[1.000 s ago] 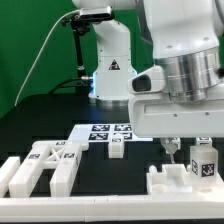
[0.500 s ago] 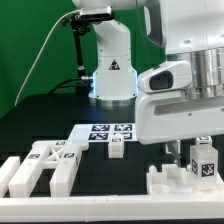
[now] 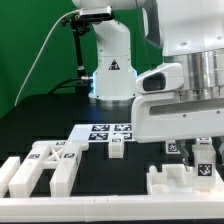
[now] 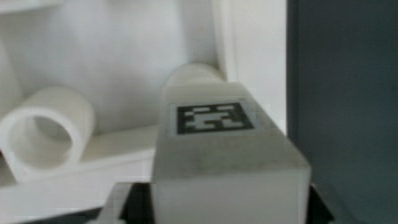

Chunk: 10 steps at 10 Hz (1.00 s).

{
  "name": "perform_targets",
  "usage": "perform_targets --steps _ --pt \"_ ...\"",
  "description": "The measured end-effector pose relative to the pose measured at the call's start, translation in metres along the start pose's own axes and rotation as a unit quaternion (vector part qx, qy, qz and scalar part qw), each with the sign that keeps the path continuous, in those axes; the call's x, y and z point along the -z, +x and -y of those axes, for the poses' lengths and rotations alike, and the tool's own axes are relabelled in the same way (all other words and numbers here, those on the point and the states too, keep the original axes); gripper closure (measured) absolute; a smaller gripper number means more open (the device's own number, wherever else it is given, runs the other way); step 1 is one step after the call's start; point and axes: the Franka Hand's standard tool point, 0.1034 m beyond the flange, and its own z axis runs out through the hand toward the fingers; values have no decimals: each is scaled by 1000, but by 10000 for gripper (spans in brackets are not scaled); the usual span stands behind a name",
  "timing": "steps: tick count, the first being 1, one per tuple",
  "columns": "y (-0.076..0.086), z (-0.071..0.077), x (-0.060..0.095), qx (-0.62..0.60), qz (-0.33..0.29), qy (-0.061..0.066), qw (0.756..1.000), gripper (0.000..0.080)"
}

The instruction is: Assemble chair

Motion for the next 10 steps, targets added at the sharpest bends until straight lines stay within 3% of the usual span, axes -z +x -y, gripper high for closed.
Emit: perform_targets --steps 2,3,5,6,8,9,10 --pt "0 -3 0 -183 -1 -7 983 510" --pt "-2 -4 -1 -300 3 -10 954 510" --pt "-3 -7 -1 -465 19 3 885 509" --pt "-4 -7 -1 -495 20 4 869 509" --pt "-4 -7 -2 -479 20 4 877 509" --pt "-5 -8 -2 -433 20 2 901 418" --pt "-9 -9 -4 -326 32 0 945 265"
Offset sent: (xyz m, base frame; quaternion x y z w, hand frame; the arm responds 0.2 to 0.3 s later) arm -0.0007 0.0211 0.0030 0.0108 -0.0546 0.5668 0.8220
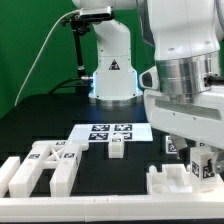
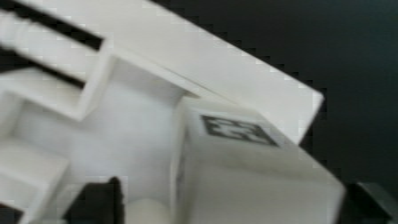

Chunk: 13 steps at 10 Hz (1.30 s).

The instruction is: Assemble chair

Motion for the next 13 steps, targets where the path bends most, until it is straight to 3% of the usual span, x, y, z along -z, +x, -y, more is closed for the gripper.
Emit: perform_targets --steps 1,2,3,5,7,9,10,11,12,13 --pt "0 -4 -1 94 16 -10 995 182" --pt "0 -5 1 180 38 -18 983 159" --pt "0 1 6 208 24 -6 978 152" --pt "1 -2 5 294 24 -7 955 152" --pt "-1 0 4 419 14 -11 908 150" --pt "1 -1 4 402 14 -11 915 150" --pt "1 -1 4 394 14 -11 919 255" --pt "0 -1 4 364 14 -12 931 255" --pt "0 -1 4 329 14 -11 944 433" --pt "0 -1 4 298 13 -12 955 514"
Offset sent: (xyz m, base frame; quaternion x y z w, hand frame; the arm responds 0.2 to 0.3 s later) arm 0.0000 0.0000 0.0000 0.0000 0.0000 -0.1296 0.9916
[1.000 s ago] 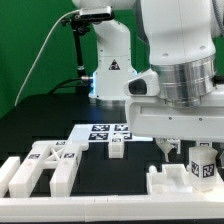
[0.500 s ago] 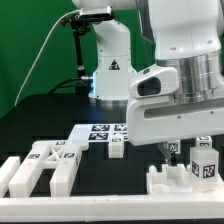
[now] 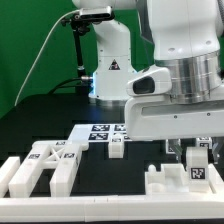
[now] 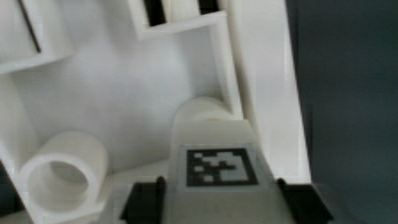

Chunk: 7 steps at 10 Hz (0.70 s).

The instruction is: Assemble chair

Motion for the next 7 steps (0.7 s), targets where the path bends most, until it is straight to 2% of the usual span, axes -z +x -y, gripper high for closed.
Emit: perform_targets --steps 2,3,4,5,6,7 --pt "-1 2 0 -73 0 3 997 514" --pt "-3 9 -1 -183 -6 0 983 514" --pt "-3 12 -2 -292 -11 -6 956 514" --pt "-2 13 -2 -381 -12 -7 924 514" --pt "0 15 -4 -502 -13 -2 865 514" --pt "1 16 -3 -599 -12 8 801 512"
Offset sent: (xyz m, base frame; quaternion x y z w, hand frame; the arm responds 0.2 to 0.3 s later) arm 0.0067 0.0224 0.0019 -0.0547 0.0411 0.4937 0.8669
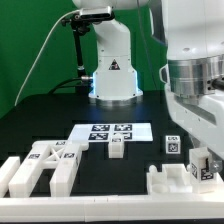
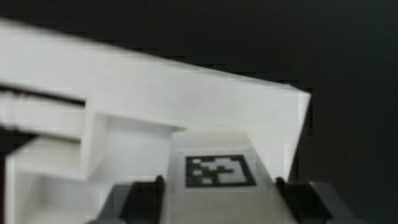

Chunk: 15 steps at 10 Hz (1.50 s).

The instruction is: Assemble chair

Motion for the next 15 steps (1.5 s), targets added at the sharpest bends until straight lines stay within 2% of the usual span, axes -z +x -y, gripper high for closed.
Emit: perform_targets --steps 2,4,5,6,7,9,10,11,12,13,14,15 --pt "0 0 0 -11 1 0 1000 512" --pt "8 -1 -4 148 -8 17 989 261" --pt "6 -3 -4 230 -9 13 973 261" --pt "3 -2 -2 319 -13 12 948 171" --pt "3 -3 -2 397 -13 11 918 156" --pt "4 -3 -3 429 -14 10 903 151" --pt "6 -1 -2 521 -25 10 853 150" --pt "6 1 -2 566 -34 12 823 150" --pt "6 0 -3 545 -32 13 838 150" --pt "6 1 -3 545 -32 13 838 231" --pt "6 0 -3 545 -32 13 838 425" --pt "6 0 -4 508 -30 15 861 425"
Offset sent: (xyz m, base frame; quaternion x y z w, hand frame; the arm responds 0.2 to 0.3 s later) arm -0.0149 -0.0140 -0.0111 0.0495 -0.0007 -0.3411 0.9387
